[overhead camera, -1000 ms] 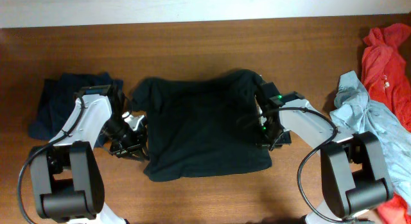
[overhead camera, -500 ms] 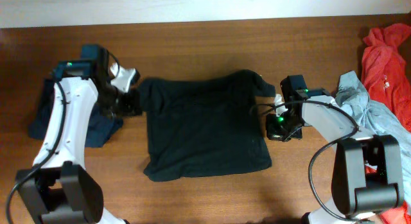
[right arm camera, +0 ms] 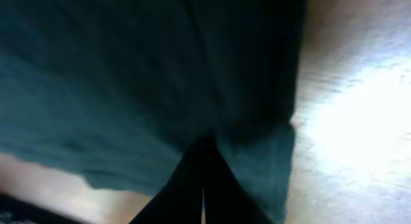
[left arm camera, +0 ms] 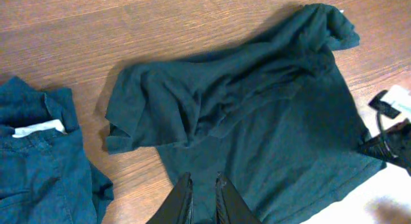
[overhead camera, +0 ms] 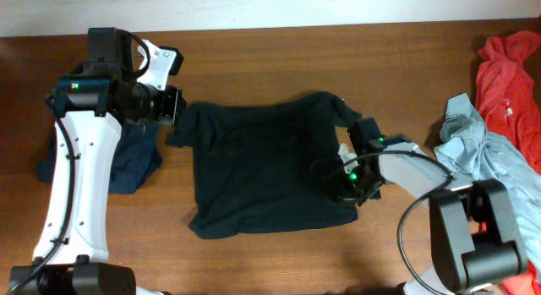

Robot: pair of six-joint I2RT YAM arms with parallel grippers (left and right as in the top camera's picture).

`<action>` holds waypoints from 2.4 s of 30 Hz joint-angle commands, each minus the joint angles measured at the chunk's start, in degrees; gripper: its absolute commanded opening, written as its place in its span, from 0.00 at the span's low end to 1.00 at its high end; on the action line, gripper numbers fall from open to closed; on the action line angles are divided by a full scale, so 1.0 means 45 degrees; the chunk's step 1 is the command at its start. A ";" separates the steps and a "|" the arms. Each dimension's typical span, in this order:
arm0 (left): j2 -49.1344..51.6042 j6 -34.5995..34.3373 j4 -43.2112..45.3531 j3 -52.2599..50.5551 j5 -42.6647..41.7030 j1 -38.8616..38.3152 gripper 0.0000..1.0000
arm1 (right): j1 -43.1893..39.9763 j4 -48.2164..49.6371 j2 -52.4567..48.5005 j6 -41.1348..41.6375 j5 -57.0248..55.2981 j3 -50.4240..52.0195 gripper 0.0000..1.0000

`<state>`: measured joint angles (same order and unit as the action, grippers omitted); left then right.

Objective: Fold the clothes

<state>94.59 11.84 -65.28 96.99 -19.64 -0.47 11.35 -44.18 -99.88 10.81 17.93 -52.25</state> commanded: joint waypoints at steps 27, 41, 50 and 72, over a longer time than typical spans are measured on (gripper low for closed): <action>0.0398 0.3002 -0.0573 0.0121 -0.0015 -0.1554 0.49 | -0.3313 -0.2667 -0.0219 0.2448 -0.4240 -0.6494 0.07; 0.4197 0.5824 -0.0840 0.0121 0.1763 -0.4949 0.38 | -0.3201 -0.2973 -0.0248 0.0597 -0.0180 -0.6193 0.21; 0.5882 0.5863 -0.0204 0.0121 0.2924 -0.5134 0.38 | -0.3468 -0.2793 -0.0277 0.0597 -0.0175 -0.6193 0.21; 0.7106 0.5518 0.0641 0.0044 0.5343 -0.6649 0.38 | -0.3468 -0.3007 -0.0369 0.0597 -0.0180 -0.6193 0.22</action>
<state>126.19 37.08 -62.30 97.03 3.90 -30.70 -3.77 -57.52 -100.99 14.11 16.23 -80.47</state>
